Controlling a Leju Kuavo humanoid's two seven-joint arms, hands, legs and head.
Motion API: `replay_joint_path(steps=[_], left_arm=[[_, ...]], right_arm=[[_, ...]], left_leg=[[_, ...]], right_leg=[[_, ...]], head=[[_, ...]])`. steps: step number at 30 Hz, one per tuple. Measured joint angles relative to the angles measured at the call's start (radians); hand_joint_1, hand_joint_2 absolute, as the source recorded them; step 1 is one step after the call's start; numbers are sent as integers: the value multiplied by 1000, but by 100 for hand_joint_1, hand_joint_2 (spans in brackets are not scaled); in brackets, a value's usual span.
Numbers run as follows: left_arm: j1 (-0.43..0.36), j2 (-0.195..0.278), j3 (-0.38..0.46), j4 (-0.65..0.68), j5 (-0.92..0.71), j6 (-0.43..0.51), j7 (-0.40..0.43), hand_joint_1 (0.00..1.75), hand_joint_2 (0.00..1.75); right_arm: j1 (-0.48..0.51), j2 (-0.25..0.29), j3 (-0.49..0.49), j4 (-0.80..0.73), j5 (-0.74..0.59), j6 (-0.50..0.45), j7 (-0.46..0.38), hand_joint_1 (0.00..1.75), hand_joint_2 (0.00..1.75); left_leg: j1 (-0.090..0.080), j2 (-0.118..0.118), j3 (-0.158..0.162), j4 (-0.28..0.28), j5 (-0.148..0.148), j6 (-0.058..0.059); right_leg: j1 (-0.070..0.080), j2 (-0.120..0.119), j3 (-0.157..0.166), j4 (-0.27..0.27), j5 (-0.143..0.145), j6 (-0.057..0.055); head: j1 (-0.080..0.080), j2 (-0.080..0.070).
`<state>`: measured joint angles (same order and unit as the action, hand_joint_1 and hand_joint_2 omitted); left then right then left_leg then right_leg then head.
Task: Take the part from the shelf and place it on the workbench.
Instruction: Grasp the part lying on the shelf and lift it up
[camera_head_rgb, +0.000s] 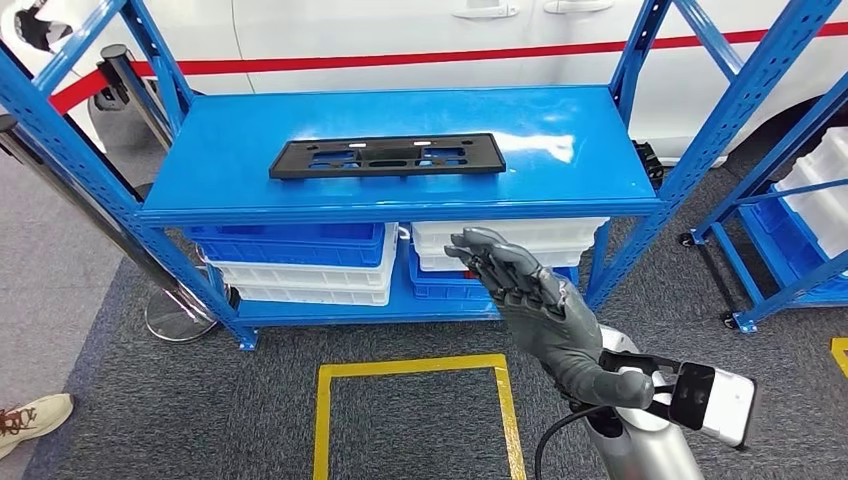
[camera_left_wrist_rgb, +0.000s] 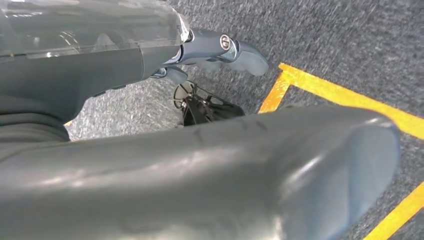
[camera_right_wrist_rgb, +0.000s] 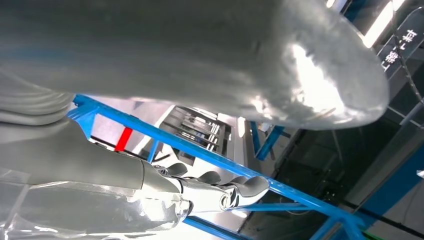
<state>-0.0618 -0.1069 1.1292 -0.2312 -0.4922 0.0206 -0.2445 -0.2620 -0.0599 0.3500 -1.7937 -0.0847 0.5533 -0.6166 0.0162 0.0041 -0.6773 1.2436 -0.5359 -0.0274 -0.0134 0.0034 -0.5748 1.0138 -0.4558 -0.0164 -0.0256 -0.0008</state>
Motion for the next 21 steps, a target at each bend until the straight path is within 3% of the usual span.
replay_joint_path(steps=[1, 3, 4, 8, 10, 12, 13, 14, 15, 17, 18, 19, 21], left_arm=[[0, 1, 0, 0, 1, -2, -1, 0, 0], [-1, 2, 3, 0, 2, -6, -4, 0, 0], [-1, 2, 4, 0, 3, -8, -5, 0, 0], [0, 2, 7, 0, 4, -12, -8, 0, 0], [-1, 3, 8, 0, 3, -12, -9, 0, 0], [-2, 3, 8, 0, 3, -12, -10, 0, 0], [-2, 4, 8, 0, 3, -12, -10, 0, 0], [-1, 4, 8, 0, 3, -12, -10, 0, 0], [0, 4, 8, 0, 3, -12, -10, 0, 0], [1, 3, 8, 0, 3, -13, -10, 0, 0], [1, 3, 8, 0, 3, -14, -10, 0, 0], [0, 2, 8, 0, 3, -14, -10, 0, 0], [-1, 2, 8, 0, 2, -16, -10, 0, 0]], right_arm=[[0, 0, 2, 2, 0, -1, 0, 0, 0], [1, 0, 6, 4, 2, -4, 0, 0, 0], [2, 0, 8, 4, 4, -7, 1, 0, 0], [4, 0, 15, 4, 16, -17, 4, 0, 0], [4, 0, 17, 4, 18, -19, 4, 0, 0], [9, 0, 18, 4, 18, -21, 4, 0, 0], [12, 0, 19, 4, 18, -21, 4, 0, 0], [15, 0, 20, 4, 18, -22, 4, 0, 0], [16, 0, 21, 4, 18, -22, 4, 0, 0], [17, 0, 22, 4, 17, -22, 4, 0, 0], [17, 0, 24, 4, 17, -23, 4, 0, 0], [16, 0, 25, 4, 16, -23, 4, 0, 0], [18, 0, 27, 3, 14, -24, 4, 0, 0]], left_leg=[[2, 0, 31, -66, 37, 0], [1, -1, 86, -182, 75, 6], [-1, -2, 99, -209, 77, 12], [-3, -4, 114, -226, 70, 41], [-3, -3, 127, -231, 67, 51], [-5, -3, 133, -232, 62, 58], [-7, -3, 135, -232, 57, 59], [-8, -4, 140, -231, 52, 59], [-9, -4, 147, -231, 45, 58], [-10, -5, 166, -233, 29, 54], [-10, -5, 175, -234, 22, 50], [-10, -4, 180, -235, 16, 46], [-10, -2, 193, -236, 12, 33]], right_leg=[[-1, 1, 3, 2, -4, 4], [1, 4, 6, 8, -12, 15], [2, 5, 6, 9, -13, 20], [0, 4, 5, 30, -15, 40], [-2, 2, -31, 103, -48, 45], [-2, 1, -104, 225, -98, 48], [-2, 1, -138, 270, -109, 49], [-1, 1, -157, 285, -101, 47], [0, 1, -157, 263, -73, 44], [4, -1, -116, 144, 15, 31], [10, -3, -95, 88, 34, 24], [14, -5, -80, 49, 36, 18], [22, -7, -68, 22, 19, 7]], head=[[0, 0], [0, 0], [1, 0], [2, 0], [2, 0], [2, 0], [2, 0], [2, 0], [2, 0], [2, 0], [2, 0], [3, 0], [4, 0]])
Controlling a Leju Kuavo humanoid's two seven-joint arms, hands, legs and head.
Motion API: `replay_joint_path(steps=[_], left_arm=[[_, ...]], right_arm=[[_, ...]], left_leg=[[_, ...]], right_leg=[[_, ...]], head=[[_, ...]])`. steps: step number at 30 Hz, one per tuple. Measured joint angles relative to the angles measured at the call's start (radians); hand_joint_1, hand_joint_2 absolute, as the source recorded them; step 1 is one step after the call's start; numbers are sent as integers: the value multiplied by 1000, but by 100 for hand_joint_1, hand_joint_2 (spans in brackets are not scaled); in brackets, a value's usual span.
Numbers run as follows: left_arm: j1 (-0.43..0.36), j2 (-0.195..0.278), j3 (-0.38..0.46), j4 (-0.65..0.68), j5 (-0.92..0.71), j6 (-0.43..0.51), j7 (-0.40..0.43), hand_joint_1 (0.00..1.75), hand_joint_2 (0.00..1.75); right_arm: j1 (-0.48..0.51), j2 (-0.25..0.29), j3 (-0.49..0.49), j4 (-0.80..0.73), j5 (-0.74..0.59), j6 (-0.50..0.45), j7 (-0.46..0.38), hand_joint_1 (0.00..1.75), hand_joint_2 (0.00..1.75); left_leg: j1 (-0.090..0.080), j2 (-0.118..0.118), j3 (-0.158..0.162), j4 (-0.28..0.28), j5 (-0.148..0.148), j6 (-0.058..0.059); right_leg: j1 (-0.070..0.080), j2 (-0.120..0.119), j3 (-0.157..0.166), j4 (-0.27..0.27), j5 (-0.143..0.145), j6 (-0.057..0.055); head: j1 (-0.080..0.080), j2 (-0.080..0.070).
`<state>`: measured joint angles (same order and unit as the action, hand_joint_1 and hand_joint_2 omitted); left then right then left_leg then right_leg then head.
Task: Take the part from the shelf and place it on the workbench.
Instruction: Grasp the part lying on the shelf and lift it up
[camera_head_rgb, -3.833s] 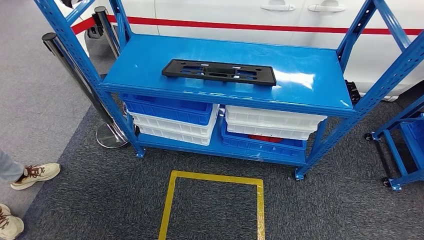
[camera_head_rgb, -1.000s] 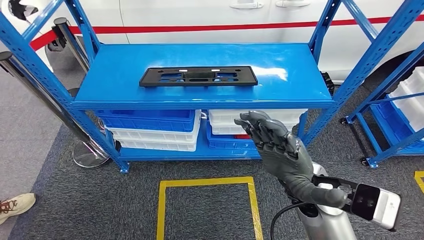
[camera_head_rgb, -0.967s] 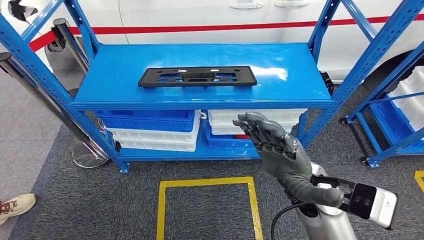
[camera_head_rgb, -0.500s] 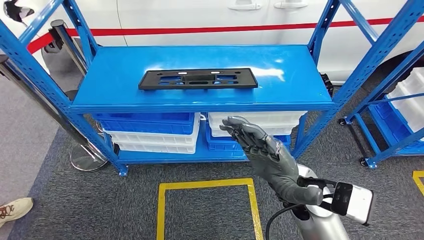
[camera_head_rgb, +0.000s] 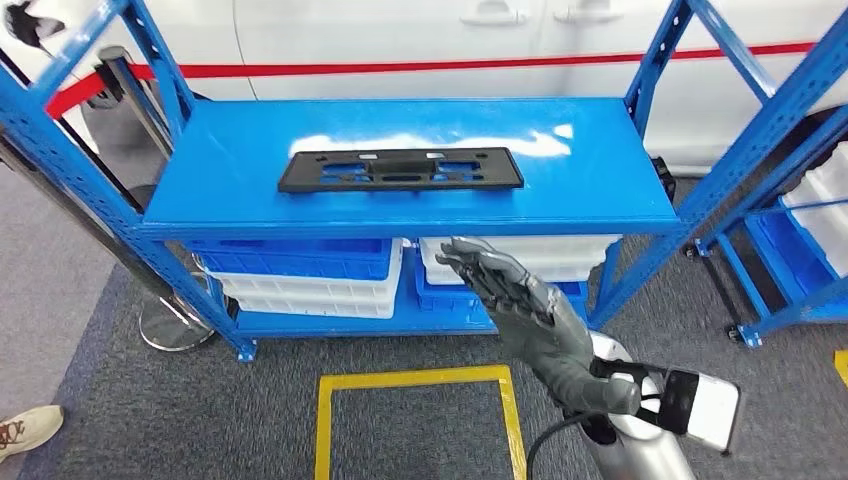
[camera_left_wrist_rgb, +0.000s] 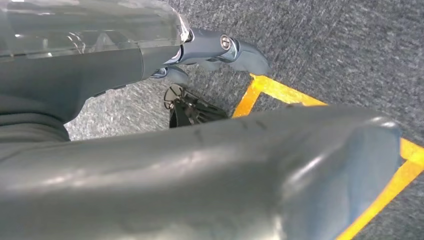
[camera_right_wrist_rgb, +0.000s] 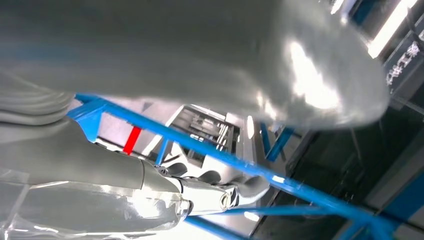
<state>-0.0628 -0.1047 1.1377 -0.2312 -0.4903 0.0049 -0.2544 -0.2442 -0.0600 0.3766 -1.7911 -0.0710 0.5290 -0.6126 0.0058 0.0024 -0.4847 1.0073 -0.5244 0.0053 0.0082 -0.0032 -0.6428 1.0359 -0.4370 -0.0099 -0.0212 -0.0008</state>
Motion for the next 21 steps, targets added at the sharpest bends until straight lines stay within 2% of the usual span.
replay_joint_path(steps=[2, 3, 4, 6, 7, 8, 9, 10, 11, 12, 14, 15, 17, 18, 20, 21], left_arm=[[0, 1, 0, 0, -2, -1, -1, 0, 0], [-1, 2, 0, 0, -3, -1, -2, 0, 0], [-3, 2, 0, 0, -4, -1, -2, 0, 0], [-3, 2, 0, 0, -8, -1, -3, 0, 0], [-1, 2, 0, 0, -10, -1, -3, 0, 0], [2, 2, 0, 0, -13, -1, -3, 0, 0], [5, 2, 0, 0, -14, -1, -3, 0, 0], [7, 2, 0, 0, -16, -1, -3, 0, 0], [9, 2, 0, 0, -17, -2, -3, 0, 0], [11, 4, 0, 0, -19, -2, -3, 0, 0], [14, 7, 0, 0, -23, -4, -3, 0, 0], [13, 9, 0, 0, -25, -5, -3, 0, 0], [8, 11, 0, 0, -28, -7, -5, 0, 0], [4, 11, 0, 0, -29, -8, -5, 0, 0], [0, 11, 0, 0, -32, -9, -6, 0, 0], [0, 12, 0, 0, -33, -9, -7, 0, 0]], right_arm=[[2, 0, 1, -2, -2, -2, -1, 0, 0], [2, 0, 1, -4, -4, -2, -1, 0, 0], [2, 0, 1, -5, -5, -3, -2, 0, 0], [2, 0, 1, -6, -8, -3, -2, 0, 0], [2, 0, 1, -6, -8, -4, -2, 0, 0], [3, 0, 1, -6, -8, -4, -2, 0, 0], [4, 0, 1, -6, -8, -6, -3, 0, 0], [4, 0, 2, -6, -8, -7, -3, 0, 0], [4, 0, 2, -6, -8, -8, -3, 0, 0], [5, 0, 2, -5, -8, -9, -3, 0, 0], [8, -1, 3, -1, -9, -10, -4, 0, 0], [9, -2, 3, 0, -9, -11, -5, 0, 0], [9, -3, 4, 0, -10, -12, -6, 0, 0], [8, -4, 4, 0, -10, -13, -7, 0, 0], [7, -6, 5, 0, -11, -15, -7, 0, 0], [7, -8, 5, 0, -11, -17, -8, 0, 0]], left_leg=[[-1, 2, 14, 8, -3, -13], [-1, 2, 11, 31, -4, -18], [1, 2, -6, 67, -11, -21], [3, 1, -79, 177, -37, -28], [4, 1, -123, 227, -60, -31], [5, 1, -160, 254, -80, -33], [5, 1, -186, 256, -89, -32], [5, 1, -201, 232, -78, -30], [4, 0, -206, 185, -35, -25], [1, 0, -208, 127, 32, -18], [-7, -1, -207, 51, 136, -4], [-11, -2, -204, 35, 154, 3], [-14, -3, -181, 28, 145, 16], [-13, -4, -168, 22, 137, 22], [-9, -5, -143, 11, 125, 30], [-8, -5, -132, 8, 116, 32]], right_leg=[[-3, 3, 24, -14, 4, -12], [-5, 3, 39, -20, -1, -18], [-8, 3, 55, -26, -6, -22], [-8, 3, 78, -32, -20, -29], [-7, 4, 89, -32, -30, -30], [-7, 6, 102, -32, -41, -30], [-6, 9, 118, -32, -54, -30], [-5, 12, 137, -32, -68, -29], [-3, 13, 155, -32, -82, -28], [-2, 14, 171, -31, -97, -26], [0, 19, 194, -28, -126, -18], [0, 21, 204, -23, -134, -12], [-4, 21, 213, -3, -136, -1], [-6, 20, 204, 27, -128, 4], [-11, 16, 151, 117, -127, 14], [-14, 15, 107, 173, -145, 20]], head=[[1, 0], [0, 0], [0, 0], [-1, 0], [-2, 0], [-2, 0], [-2, 0], [-2, 0], [-2, 0], [-1, 0], [0, 0], [0, 0], [-1, 0], [-1, 0], [0, 0], [0, 0]])
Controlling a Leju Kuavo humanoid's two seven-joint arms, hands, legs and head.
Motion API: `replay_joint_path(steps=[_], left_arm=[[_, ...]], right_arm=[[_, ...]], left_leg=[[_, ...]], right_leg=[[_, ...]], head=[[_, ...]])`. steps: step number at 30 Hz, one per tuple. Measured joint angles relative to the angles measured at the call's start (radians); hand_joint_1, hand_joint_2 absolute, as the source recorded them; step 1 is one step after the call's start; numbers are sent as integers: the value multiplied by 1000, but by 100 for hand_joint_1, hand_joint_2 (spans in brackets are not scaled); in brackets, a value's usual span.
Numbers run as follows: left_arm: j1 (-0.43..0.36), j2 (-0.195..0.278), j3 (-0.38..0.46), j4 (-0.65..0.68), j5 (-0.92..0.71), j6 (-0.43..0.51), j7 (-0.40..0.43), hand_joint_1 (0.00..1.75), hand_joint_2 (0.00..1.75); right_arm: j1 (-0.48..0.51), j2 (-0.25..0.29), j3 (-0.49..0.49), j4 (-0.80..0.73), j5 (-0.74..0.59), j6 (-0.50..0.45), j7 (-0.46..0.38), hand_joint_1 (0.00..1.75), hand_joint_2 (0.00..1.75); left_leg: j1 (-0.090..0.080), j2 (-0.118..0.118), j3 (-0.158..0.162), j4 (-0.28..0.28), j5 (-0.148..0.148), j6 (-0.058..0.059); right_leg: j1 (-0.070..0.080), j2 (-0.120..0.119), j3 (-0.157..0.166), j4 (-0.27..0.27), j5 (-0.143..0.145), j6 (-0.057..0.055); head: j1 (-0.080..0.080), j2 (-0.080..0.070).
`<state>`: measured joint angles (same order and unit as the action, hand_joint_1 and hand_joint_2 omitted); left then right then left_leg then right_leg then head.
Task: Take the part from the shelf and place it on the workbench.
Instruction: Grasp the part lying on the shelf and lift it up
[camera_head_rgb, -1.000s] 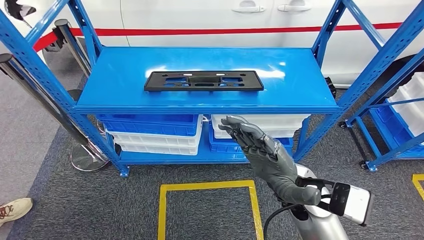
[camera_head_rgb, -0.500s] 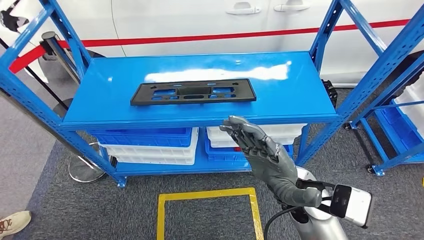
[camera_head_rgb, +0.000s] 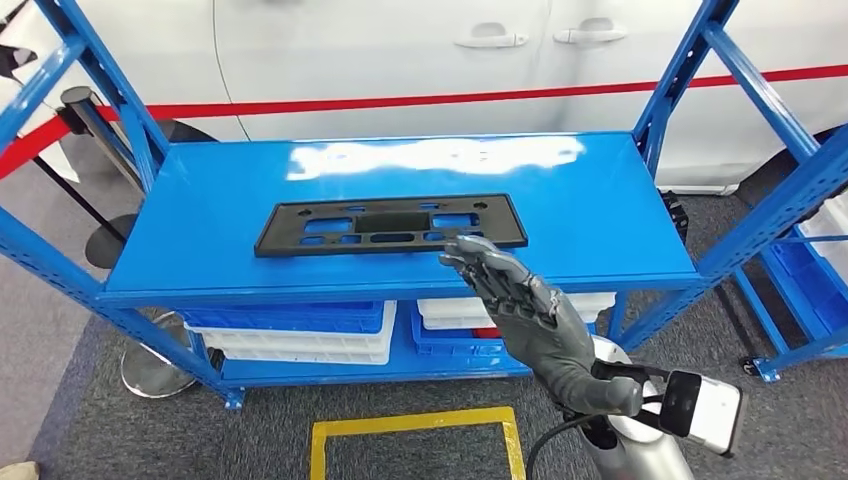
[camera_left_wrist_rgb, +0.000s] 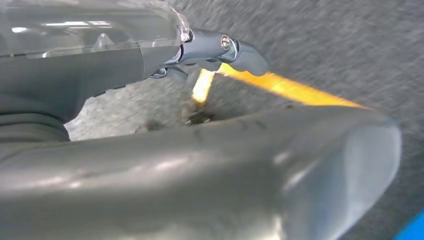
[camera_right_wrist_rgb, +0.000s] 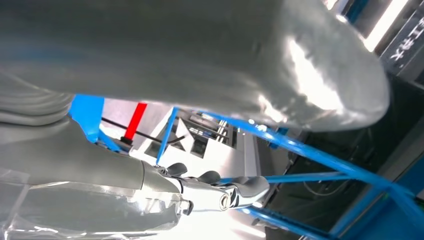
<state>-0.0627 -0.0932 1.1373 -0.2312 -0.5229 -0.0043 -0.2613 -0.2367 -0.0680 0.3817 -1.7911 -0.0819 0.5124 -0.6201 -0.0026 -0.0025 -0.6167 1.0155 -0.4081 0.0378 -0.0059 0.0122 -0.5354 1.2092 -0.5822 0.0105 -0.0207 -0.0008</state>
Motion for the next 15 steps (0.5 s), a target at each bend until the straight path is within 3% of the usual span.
replay_joint_path(steps=[2, 3, 4, 5, 7, 8, 9, 12, 14, 15], left_arm=[[1, 0, 0, 0, 0, 0, -1, 0, 0], [2, 0, 0, 0, 0, 0, 0, 0, 0], [3, 0, 0, 0, 0, 0, 0, 0, 0], [3, 0, 0, 0, 0, 0, 0, 0, 0], [3, -2, 0, 0, 0, 0, 0, 0, 0], [3, -2, 0, 0, 0, 0, 0, 0, 0], [2, -2, 0, 0, -1, 0, 0, 0, 0], [-1, -2, 0, 0, -1, 0, 0, 0, 0], [-3, -2, 0, 0, -1, 0, 0, 0, 0], [-3, -2, -1, 0, -1, 0, 0, 0, 0]], right_arm=[[2, -3, 0, 1, 0, -2, 0, 0, 0], [3, -5, 0, 1, 0, -3, 0, 0, 0], [4, -6, 0, 2, 0, -4, 0, 0, 0], [4, -7, 0, 2, 0, -4, 0, 0, 0], [5, -10, 1, 2, 0, -4, 0, 0, 0], [6, -12, 1, 4, 0, -4, 0, 0, 0], [7, -13, 1, 5, 0, -4, 0, 0, 0], [6, -15, 2, 4, -1, -5, 0, 0, 0], [4, -15, 2, 2, -1, -5, 0, 0, 0], [4, -15, 2, 1, -1, -5, 0, 0, 0]], left_leg=[[3, -1, 21, -2, -19, -1], [6, -2, 33, -2, -30, -3], [9, -2, 48, -2, -42, -7], [12, -3, 64, -2, -55, -11], [18, -5, 99, 1, -86, -24], [18, -6, 109, 2, -100, -32], [17, -6, 120, 2, -111, -41], [18, -4, 140, 12, -119, -63], [22, -3, 110, 79, -125, -69], [23, -3, 76, 138, -137, -71]], right_leg=[[-7, -1, -85, 82, -62, 11], [-11, -2, -115, 96, -86, 15], [-14, -3, -131, 82, -88, 20], [-17, -5, -136, 43, -61, 23], [-23, -13, -137, -77, 68, 27], [-23, -18, -136, -123, 125, 24], [-22, -20, -136, -151, 163, 17], [-19, -16, -118, -164, 162, -11], [-18, -14, -93, -171, 149, -26], [-16, -14, -82, -173, 141, -32]], head=[[0, 0], [0, 0], [0, 0], [0, 0], [2, 0], [3, 0], [3, 0], [3, 0], [2, 0], [2, 0]])
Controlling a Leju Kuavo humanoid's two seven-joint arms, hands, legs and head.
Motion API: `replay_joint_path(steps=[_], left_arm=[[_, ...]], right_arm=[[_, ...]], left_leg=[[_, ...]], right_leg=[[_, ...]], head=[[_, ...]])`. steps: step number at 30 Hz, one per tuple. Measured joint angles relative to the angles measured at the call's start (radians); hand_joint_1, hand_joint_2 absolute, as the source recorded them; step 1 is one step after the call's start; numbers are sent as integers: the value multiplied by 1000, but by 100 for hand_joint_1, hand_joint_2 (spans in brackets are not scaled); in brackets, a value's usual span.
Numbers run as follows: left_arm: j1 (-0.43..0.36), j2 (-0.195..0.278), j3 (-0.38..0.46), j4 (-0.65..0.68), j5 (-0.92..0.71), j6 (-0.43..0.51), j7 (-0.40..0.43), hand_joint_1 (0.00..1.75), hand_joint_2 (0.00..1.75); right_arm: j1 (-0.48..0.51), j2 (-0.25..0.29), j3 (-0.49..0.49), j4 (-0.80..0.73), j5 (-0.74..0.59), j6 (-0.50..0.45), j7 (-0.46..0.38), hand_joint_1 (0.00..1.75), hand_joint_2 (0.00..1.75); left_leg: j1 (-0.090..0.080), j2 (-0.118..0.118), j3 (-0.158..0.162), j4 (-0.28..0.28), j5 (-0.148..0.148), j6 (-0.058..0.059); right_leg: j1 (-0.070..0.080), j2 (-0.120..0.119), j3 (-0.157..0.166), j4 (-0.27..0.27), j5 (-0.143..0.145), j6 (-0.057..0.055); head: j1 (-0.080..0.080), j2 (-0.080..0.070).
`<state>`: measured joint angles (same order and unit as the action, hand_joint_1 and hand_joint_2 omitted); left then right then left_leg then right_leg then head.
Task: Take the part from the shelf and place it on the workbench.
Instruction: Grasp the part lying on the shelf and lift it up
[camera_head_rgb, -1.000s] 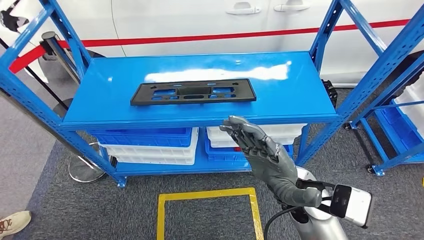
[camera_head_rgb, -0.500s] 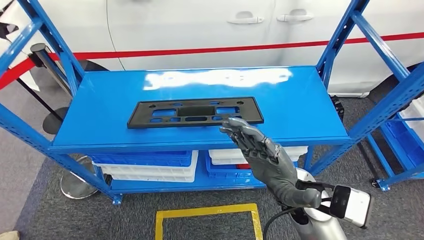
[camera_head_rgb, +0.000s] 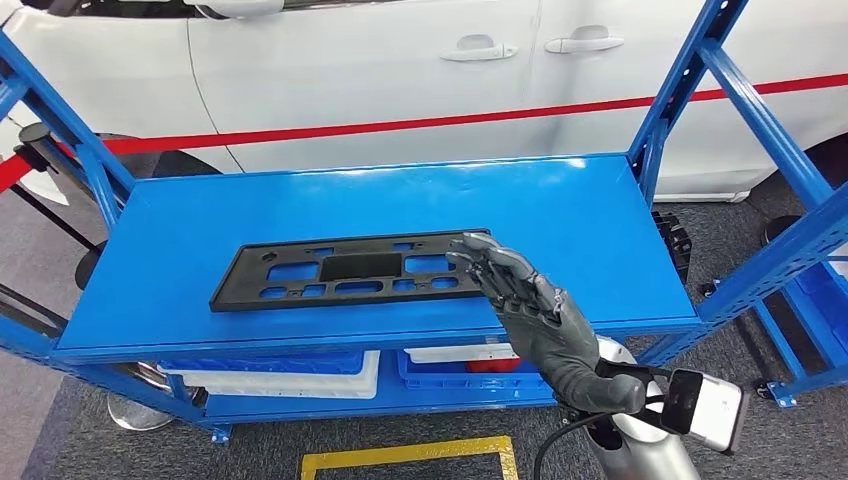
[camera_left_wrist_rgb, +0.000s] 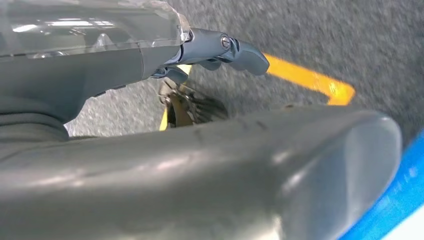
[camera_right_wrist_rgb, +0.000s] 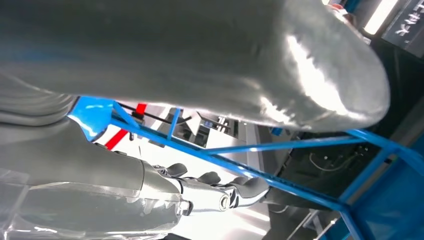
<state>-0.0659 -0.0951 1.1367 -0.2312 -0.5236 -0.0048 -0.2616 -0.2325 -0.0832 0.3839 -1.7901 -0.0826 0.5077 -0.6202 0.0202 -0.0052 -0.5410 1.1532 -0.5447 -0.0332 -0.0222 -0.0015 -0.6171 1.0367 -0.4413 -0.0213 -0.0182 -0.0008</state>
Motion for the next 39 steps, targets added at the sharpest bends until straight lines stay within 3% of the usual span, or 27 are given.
replay_joint_path(steps=[2, 4, 5, 6, 7, 9, 10, 11, 13, 15, 17, 18, 19, 20, 22, 24, 27, 29, 32, 34, 35, 36, 38, 39], left_arm=[[2, 0, 0, 0, 0, -1, 0, 0, 0], [6, -1, 0, 0, -1, 0, 1, 0, 0], [7, 0, 0, 0, -2, 1, 1, 0, 0], [8, 0, 0, 0, -3, 3, 1, 0, 0], [9, 1, 0, 0, -5, 7, 1, 0, 0], [10, 4, 0, 0, -9, 15, 1, 0, 0], [10, 5, -1, 0, -12, 19, 1, 0, 0], [8, 5, -1, 0, -16, 21, 1, 0, 0], [7, 3, -2, 0, -22, 21, -2, 0, 0], [6, 1, -2, 0, -28, 20, -5, 0, 0], [4, 1, -2, 0, -32, 20, -1, 0, 0], [3, 1, -2, 1, -35, 22, 8, 0, 0], [3, 1, -2, 1, -40, 28, 24, 0, 0], [2, 0, -3, 1, -47, 38, 44, 0, 0], [3, -4, -4, 1, -63, 62, 87, 0, 0], [6, -8, -8, 1, -78, 82, 119, 0, 0], [13, -15, -14, 1, -93, 106, 146, 0, 0], [16, -18, -16, 1, -98, 109, 147, 0, 0], [16, -20, -18, 2, -105, 100, 140, 0, 0], [18, -21, -19, 1, -107, 96, 136, 0, 0], [19, -21, -19, 1, -107, 95, 135, 0, 0], [20, -21, -19, 1, -107, 94, 134, 0, 0], [20, -21, -19, 1, -108, 93, 133, 0, 0], [19, -21, -19, 1, -108, 92, 132, 0, 0]], right_arm=[[0, 0, 0, 0, 0, 0, 0, 0, 0], [1, 0, 1, 1, -1, 0, 0, 0, 0], [1, 0, 1, 1, -2, -2, 0, 0, 0], [1, 0, 1, 1, -3, -4, 0, 0, 0], [1, 0, 1, 1, -4, -8, 3, 0, 0], [5, 0, 2, 4, -4, -20, 13, 0, 0], [7, 1, 2, 6, -4, -26, 19, 0, 0], [8, 1, 2, 8, -3, -32, 23, 0, 0], [10, 1, 1, 10, 4, -40, 28, 0, 87], [11, 1, -1, 15, 11, -35, 49, 0, 175], [8, 1, 10, 39, 19, -22, 97, 0, 175], [3, 1, 26, 64, 31, -25, 114, 0, 175], [-4, 1, 51, 95, 55, -41, 120, 0, 175], [-11, 3, 82, 129, 90, -69, 113, 0, 175], [-25, 6, 146, 188, 179, -146, 91, 0, 175], [-37, 10, 199, 238, 292, -251, 73, 0, 175], [-48, 15, 262, 293, 498, -421, 76, 0, 175], [-62, 18, 303, 326, 596, -486, 96, 0, 175], [-79, 24, 350, 376, 652, -518, 113, 0, 175], [-82, 25, 365, 404, 660, -523, 114, 0, 175], [-82, 25, 369, 414, 662, -525, 113, 0, 175], [-83, 25, 373, 421, 663, -526, 112, 0, 175], [-85, 25, 377, 430, 665, -529, 108, 0, 175], [-85, 25, 379, 431, 666, -532, 103, 0, 175]], left_leg=[[0, 0, -84, 113, -52, -3], [-1, 0, -135, 135, -87, 2], [-4, 0, -141, 103, -74, 9], [-9, 0, -139, 53, -34, 20], [-16, -1, -136, -6, 35, 33], [-28, -2, -133, -82, 133, 49], [-34, -2, -133, -96, 155, 51], [-35, -1, -129, -98, 149, 51], [-32, 0, -113, -116, 149, 56], [-25, 0, -94, -137, 148, 62], [-25, 0, -82, -142, 140, 66], [-24, 0, -76, -142, 134, 65], [-23, -1, -70, -142, 128, 63], [-21, -2, -63, -140, 121, 60], [-16, -4, -51, -134, 107, 52], [-17, -7, -49, -125, 97, 40], [-16, -9, -53, -125, 95, 23], [-13, -6, -61, -103, 75, 12], [-10, -2, -133, 59, -6, 3], [-9, -2, -177, 145, -25, 2], [-9, -2, -175, 137, -9, 3], [-9, -2, -154, 91, 24, 7], [-12, -2, -89, -43, 83, 15], [-14, -2, -66, -92, 96, 20]], right_leg=[[6, 1, 22, -1, -21, -8], [14, 4, 52, -1, -45, -11], [17, 7, 70, 0, -57, -12], [21, 8, 89, 0, -70, -12], [23, 9, 106, 1, -84, -11], [26, 12, 126, 2, -108, -5], [24, 13, 130, 2, -117, 0], [24, 15, 132, -1, -123, 6], [21, 13, 137, 1, -138, 16], [19, 11, 107, 65, -173, 24], [14, 10, 28, 190, -214, 33], [10, 9, -10, 237, -217, 37], [7, 8, -34, 254, -201, 41], [4, 7, -40, 234, -165, 44], [-1, 6, -12, 123, -75, 47], [1, 7, 15, 34, -34, 41], [6, 9, 18, 13, -36, 20], [4, 8, 23, 5, -33, 8], [6, 2, 28, 1, -33, -3], [9, 0, 29, 2, -35, -6], [10, 0, 31, 2, -35, -6], [11, 1, 33, 2, -36, -6], [13, 3, 37, 2, -39, -3], [14, 3, 38, 3, -40, 1]], head=[[0, 0], [0, 0], [0, 0], [0, 0], [-1, 0], [0, 0], [0, 0], [1, 0], [1, 0], [3, 0], [6, 0], [6, 0], [6, 0], [6, 0], [6, 0], [6, 0], [5, 0], [5, 0], [4, 0], [4, 0], [4, 0], [4, 0], [4, 0], [4, 0]])
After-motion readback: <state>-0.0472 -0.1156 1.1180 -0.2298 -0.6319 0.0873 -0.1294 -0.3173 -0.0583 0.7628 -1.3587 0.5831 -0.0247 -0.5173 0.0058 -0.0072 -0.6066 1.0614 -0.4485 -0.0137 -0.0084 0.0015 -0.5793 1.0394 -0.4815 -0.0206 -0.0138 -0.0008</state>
